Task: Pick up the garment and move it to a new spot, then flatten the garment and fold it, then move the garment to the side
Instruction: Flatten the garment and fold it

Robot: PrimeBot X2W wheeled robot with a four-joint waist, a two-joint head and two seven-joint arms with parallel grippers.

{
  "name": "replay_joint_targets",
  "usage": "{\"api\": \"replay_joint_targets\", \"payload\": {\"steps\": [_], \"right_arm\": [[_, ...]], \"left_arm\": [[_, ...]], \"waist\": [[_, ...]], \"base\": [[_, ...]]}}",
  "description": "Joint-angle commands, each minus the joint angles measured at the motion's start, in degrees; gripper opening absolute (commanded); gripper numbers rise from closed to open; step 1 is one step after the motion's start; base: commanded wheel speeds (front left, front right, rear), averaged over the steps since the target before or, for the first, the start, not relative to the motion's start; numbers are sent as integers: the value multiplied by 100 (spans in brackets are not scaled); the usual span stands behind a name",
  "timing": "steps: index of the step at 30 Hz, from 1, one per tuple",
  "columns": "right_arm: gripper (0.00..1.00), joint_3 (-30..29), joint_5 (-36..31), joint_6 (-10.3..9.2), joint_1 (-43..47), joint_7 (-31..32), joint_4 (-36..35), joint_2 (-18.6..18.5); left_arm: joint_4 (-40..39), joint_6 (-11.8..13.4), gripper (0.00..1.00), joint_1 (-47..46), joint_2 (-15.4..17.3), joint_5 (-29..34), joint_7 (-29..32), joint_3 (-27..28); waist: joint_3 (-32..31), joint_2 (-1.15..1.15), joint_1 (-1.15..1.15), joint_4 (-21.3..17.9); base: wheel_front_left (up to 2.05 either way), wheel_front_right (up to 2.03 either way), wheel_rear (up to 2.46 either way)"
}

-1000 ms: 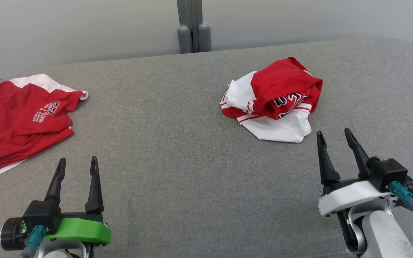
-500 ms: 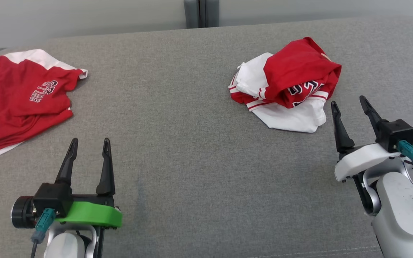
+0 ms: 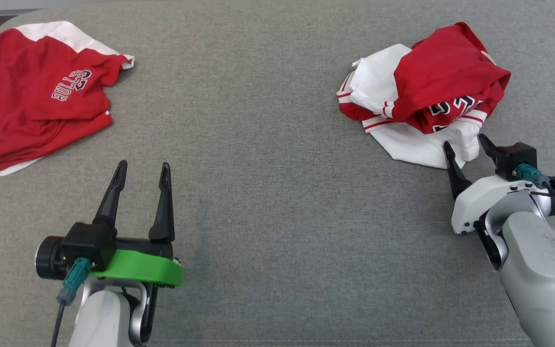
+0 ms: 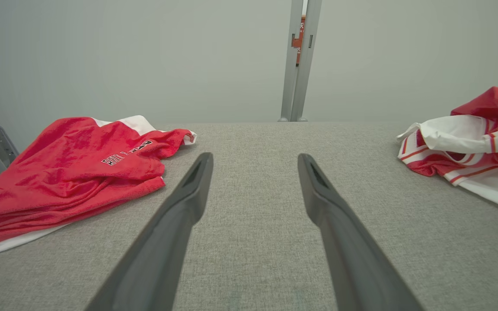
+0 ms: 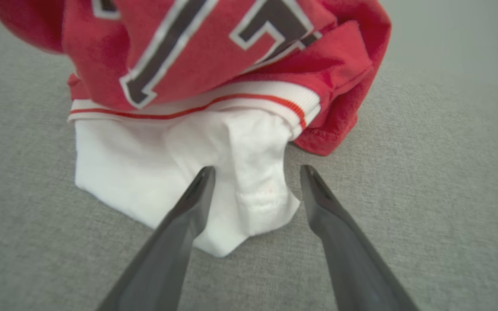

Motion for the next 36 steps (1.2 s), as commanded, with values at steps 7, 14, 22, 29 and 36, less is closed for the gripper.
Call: {"api": "replay_joint_targets", "payload": {"steps": [7, 14, 22, 29, 36], "right_arm": [[0, 405, 424, -8, -319, -1, 750, 58], [0, 924, 771, -8, -104, -9, 12, 199], [0, 1715, 1049, -8, 76, -10, -912, 484], [0, 2405, 1428, -8, 123, -11, -1695, 720], [0, 3230, 1758, -8, 422, -11, -2201, 916]], "left_arm": [[92, 107, 100, -130, -3, -101, 3, -61], [141, 154, 100, 61, -4, -136, 3, 8], [117, 138, 100, 160, -4, -78, 3, 36], [58, 154, 100, 315, -3, -44, 3, 123], [41, 126, 100, 399, -3, -9, 3, 186]], "waist": [[79, 0, 0, 194], [-171, 0, 0, 116], [-442, 0, 0, 92], [-588, 0, 0, 186], [-641, 0, 0, 332]], "base": [[0, 0, 0], [0, 0, 0], [0, 0, 0], [0, 0, 0], [0, 0, 0]]}}
